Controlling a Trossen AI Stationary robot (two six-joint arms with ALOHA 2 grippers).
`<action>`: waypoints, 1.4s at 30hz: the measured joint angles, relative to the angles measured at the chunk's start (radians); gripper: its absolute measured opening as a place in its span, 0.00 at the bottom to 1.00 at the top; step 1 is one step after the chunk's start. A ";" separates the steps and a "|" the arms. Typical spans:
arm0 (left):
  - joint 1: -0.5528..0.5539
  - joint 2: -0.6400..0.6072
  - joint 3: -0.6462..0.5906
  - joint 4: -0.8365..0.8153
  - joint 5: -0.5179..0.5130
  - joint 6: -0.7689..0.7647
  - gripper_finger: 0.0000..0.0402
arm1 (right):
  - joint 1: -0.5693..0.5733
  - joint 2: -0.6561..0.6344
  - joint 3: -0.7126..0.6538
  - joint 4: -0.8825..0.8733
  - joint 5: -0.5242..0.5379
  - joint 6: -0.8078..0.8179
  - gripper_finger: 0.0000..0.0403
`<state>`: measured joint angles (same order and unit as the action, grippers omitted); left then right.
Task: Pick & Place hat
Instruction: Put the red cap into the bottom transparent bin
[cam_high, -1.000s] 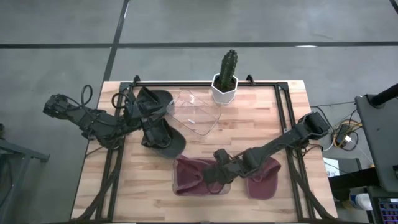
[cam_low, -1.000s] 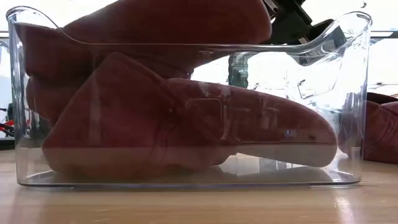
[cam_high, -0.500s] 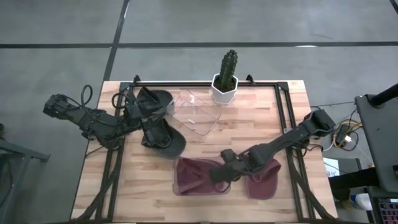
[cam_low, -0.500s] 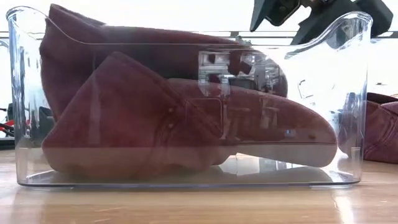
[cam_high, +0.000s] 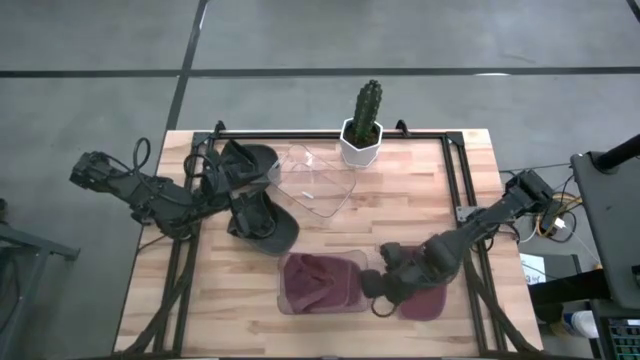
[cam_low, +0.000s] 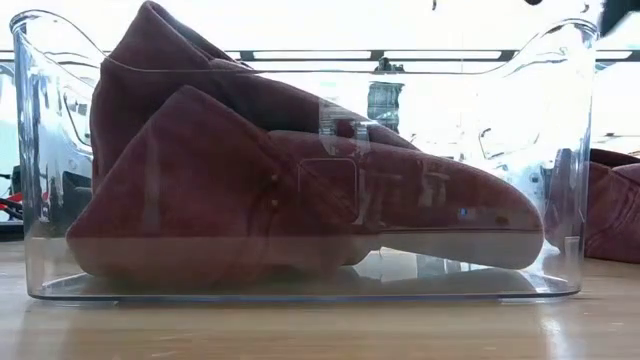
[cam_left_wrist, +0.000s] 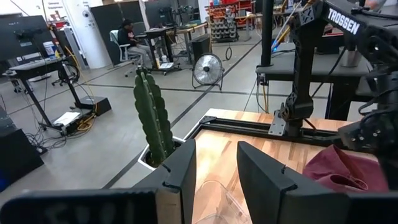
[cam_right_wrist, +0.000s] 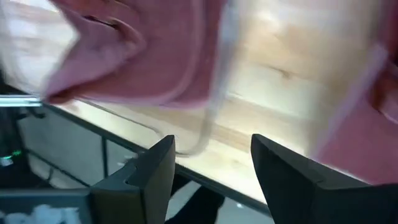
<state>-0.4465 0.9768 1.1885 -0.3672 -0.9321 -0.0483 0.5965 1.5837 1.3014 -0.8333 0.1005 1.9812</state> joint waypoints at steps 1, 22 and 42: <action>0.000 0.000 -0.001 0.000 0.000 0.000 0.27 | 0.015 0.000 0.000 -0.010 -0.004 0.029 0.50; 0.000 0.002 -0.018 0.000 0.079 0.000 0.27 | 0.312 0.022 0.000 -0.358 -0.034 0.373 0.50; 0.000 0.003 -0.018 0.001 0.097 -0.012 0.27 | 0.497 0.247 -0.002 -0.364 -0.076 0.400 0.45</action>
<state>-0.4465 0.9796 1.1702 -0.3666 -0.8349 -0.0601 1.0935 1.8303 1.2995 -1.1972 0.0248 2.3810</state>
